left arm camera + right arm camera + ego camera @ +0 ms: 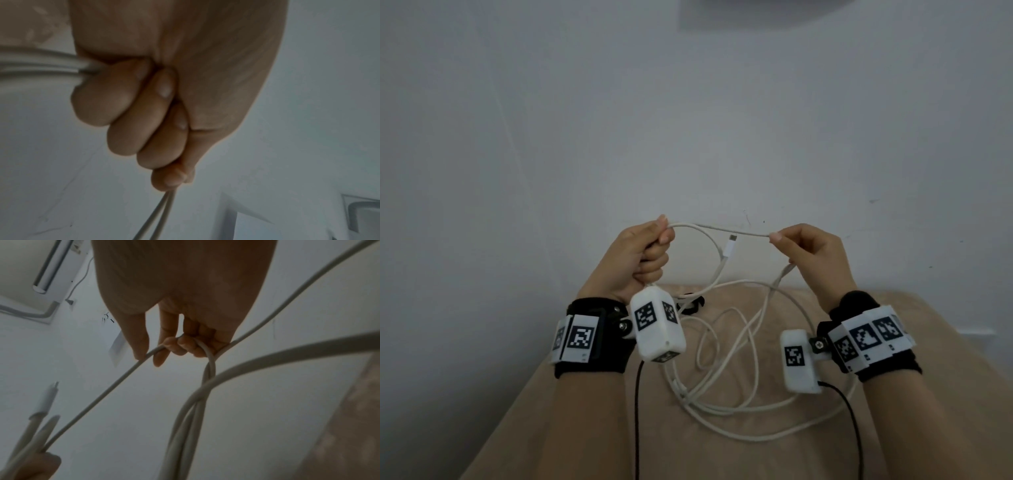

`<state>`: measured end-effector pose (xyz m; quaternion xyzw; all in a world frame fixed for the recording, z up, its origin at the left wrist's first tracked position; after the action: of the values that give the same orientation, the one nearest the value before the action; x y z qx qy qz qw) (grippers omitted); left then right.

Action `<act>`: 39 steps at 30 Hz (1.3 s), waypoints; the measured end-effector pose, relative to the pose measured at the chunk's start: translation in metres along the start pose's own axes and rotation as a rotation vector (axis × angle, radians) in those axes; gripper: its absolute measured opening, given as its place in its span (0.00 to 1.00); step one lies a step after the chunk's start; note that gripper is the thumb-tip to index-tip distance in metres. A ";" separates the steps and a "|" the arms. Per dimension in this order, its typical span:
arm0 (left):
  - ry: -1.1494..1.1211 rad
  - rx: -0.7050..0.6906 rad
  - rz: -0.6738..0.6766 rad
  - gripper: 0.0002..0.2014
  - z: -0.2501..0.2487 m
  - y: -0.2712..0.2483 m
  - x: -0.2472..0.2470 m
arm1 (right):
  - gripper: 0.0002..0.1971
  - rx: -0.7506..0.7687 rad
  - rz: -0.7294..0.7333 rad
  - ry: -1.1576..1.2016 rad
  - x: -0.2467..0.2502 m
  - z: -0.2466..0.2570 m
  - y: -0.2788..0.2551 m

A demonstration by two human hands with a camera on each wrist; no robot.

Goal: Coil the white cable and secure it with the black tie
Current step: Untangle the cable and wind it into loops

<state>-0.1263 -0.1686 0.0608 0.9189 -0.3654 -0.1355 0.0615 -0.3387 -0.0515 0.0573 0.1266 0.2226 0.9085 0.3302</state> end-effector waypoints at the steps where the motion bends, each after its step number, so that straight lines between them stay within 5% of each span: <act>1: 0.001 -0.004 -0.003 0.18 0.000 0.001 -0.001 | 0.07 0.009 -0.006 0.000 0.002 0.002 0.001; 5: -0.029 -0.029 -0.035 0.18 -0.001 0.005 -0.002 | 0.06 0.001 0.017 0.044 -0.001 0.008 0.000; 9: -0.048 -0.038 -0.062 0.19 0.001 0.008 -0.003 | 0.08 -0.071 0.199 0.137 -0.017 0.014 -0.004; 15: -0.037 -0.059 -0.050 0.19 0.002 0.012 -0.015 | 0.11 -0.083 0.366 -0.075 -0.040 0.023 -0.013; 28: -0.132 -0.056 -0.026 0.19 0.008 0.016 -0.033 | 0.13 -0.080 0.341 0.045 -0.063 0.019 -0.016; 39: -0.330 0.142 0.120 0.17 0.029 0.018 -0.044 | 0.14 -0.105 0.302 0.164 -0.057 0.015 -0.015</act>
<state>-0.1771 -0.1520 0.0459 0.8628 -0.4334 -0.2541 -0.0563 -0.2820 -0.0739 0.0582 0.0669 0.1793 0.9655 0.1768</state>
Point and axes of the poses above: each hand's wrist, its own y-axis towards the middle knuckle, its own x-axis out of the back of the hand, z = x × y, the point moved 10 cm from there along y, towards the middle knuckle, and after that the axes turned 1 degree about -z, right-handed, at the moved point
